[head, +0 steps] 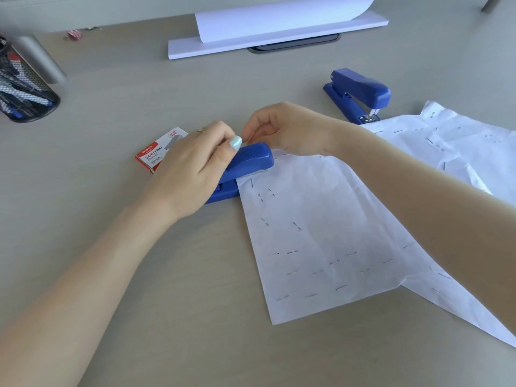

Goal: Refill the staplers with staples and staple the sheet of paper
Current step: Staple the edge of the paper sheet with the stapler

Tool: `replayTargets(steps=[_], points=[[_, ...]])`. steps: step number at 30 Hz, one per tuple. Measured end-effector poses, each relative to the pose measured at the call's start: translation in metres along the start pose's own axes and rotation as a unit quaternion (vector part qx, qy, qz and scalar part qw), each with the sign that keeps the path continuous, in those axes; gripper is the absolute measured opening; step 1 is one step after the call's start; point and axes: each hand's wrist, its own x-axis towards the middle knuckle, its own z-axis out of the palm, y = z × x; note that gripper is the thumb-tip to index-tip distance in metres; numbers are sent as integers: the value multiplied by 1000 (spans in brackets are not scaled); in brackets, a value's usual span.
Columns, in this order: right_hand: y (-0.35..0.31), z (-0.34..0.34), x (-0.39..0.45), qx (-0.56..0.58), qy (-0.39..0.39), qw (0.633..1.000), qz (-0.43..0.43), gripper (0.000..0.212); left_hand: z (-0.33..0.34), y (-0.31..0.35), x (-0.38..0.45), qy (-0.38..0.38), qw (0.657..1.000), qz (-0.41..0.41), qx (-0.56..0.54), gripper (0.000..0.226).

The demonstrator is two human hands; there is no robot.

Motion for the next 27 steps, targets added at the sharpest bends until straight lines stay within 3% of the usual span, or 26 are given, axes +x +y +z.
replayTargets(steps=[5,9,16,21,27], points=[[-6,-3,-14,51,52,997,-37,11,2,7,10,63,992,-107,26,20],[-2,0,-27,51,15,998,-19,25,6,12,29,70,986,-146,34,13],[13,1,-23,-52,25,998,1,41,19,22,42,31,985,-128,115,14],[15,2,-21,-39,15,999,-27,37,17,27,43,5,983,-66,169,6],[25,2,-18,-38,-16,998,-40,27,19,24,46,-57,979,-59,188,10]])
